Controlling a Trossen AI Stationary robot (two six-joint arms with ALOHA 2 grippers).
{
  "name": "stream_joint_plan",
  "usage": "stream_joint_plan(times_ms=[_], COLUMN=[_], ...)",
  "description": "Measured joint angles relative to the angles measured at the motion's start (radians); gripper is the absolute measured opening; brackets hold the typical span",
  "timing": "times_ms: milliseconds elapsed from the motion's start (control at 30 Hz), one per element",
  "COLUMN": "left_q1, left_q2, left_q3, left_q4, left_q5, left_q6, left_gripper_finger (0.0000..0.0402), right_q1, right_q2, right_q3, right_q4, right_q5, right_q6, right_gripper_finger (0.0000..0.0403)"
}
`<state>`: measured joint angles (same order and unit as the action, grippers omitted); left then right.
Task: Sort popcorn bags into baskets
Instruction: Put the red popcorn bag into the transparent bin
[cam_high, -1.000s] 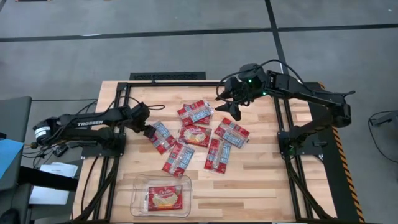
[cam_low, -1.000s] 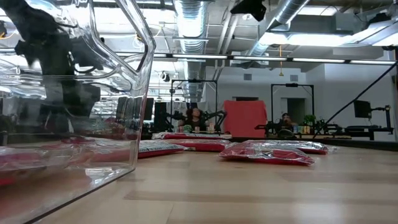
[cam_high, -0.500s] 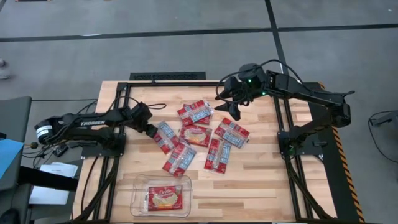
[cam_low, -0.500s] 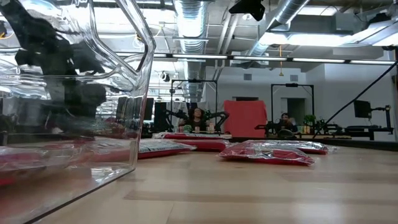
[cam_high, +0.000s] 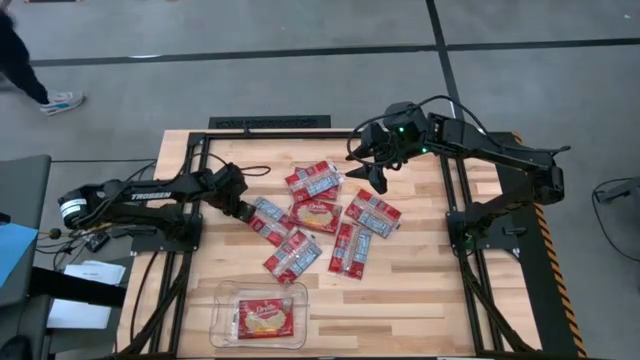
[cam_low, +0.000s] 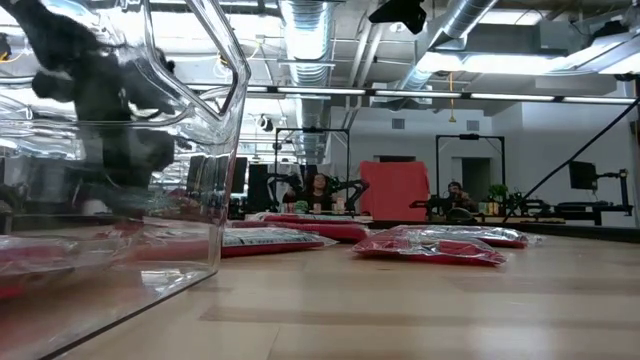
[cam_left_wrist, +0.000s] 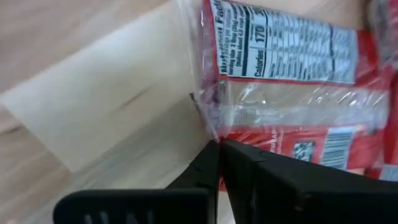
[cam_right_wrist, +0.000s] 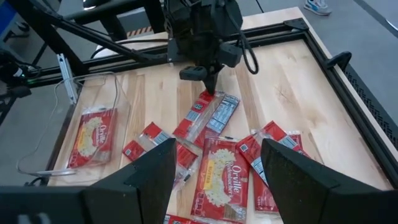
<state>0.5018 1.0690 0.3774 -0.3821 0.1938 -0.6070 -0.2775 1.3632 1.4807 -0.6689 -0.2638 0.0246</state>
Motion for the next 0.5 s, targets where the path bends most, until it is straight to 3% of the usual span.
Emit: stream_joint_plan(times_ms=[333, 500], left_q1=[-0.040, -0.083], left_q2=[-0.061, -0.088], left_q3=[0.236, 0.355], left_q4=[-0.183, -0.270], left_q5=[-0.058, -0.135], left_q6=[-0.042, -0.074], left_gripper_finger=[0.0000, 0.0000], right_q1=[0.000, -0.003], right_q2=[0.000, -0.003], right_q3=[0.000, 0.000], right_q4=[0.003, 0.003], right_q5=[0.000, 0.000], right_q6=[-0.060, -0.098], right_gripper_finger=[0.0260, 0.0260])
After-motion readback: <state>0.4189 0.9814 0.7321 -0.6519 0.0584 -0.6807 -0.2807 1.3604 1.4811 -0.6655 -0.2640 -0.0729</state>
